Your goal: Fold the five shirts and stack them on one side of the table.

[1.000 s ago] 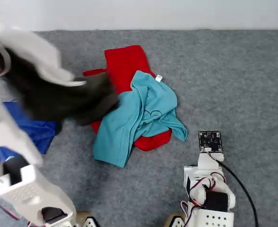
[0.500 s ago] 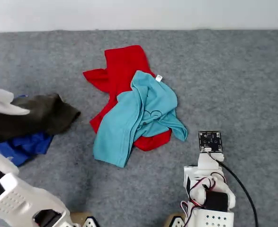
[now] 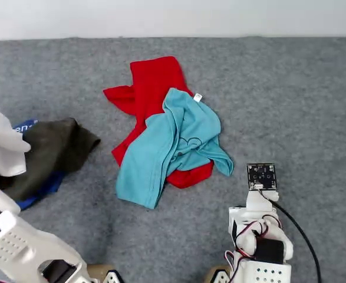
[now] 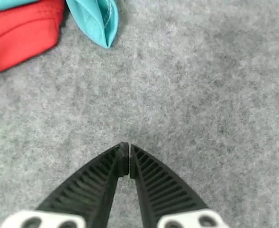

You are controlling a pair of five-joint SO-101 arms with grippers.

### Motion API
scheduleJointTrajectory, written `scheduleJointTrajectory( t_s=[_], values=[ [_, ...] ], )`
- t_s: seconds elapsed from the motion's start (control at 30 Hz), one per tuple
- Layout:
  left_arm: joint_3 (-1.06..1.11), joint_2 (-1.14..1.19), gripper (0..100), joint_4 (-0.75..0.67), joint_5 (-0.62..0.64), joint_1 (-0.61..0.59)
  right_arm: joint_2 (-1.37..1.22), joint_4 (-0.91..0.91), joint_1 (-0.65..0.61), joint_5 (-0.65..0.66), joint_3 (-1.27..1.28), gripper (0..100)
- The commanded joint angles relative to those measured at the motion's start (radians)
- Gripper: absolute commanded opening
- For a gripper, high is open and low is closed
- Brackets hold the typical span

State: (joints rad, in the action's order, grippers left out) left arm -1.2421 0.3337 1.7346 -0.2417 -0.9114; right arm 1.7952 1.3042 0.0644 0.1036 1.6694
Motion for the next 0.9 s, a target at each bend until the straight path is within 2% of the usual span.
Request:
scheduleJointTrajectory(
  t_s=[0.0,0.27,0.4,0.7,0.87],
  values=[
    [-0.002,-0.08,30,0.017,-0.057,0.02,0.012,0.002,0.005,-0.008,0.014,0.9],
    [0.013,-0.149,30,0.018,-0.071,0.057,0.012,0.002,0.005,-0.008,0.014,0.9],
    [0.159,-0.15,30,0.018,-0.094,0.052,0.012,0.002,0.005,-0.008,0.014,0.9],
    [0.771,-0.153,25,-0.02,-0.379,0.011,0.012,0.002,0.005,-0.008,0.014,0.9],
    [0.842,-0.16,25,0.023,-0.522,-0.069,0.012,0.002,0.005,-0.008,0.014,0.9]
  ],
)
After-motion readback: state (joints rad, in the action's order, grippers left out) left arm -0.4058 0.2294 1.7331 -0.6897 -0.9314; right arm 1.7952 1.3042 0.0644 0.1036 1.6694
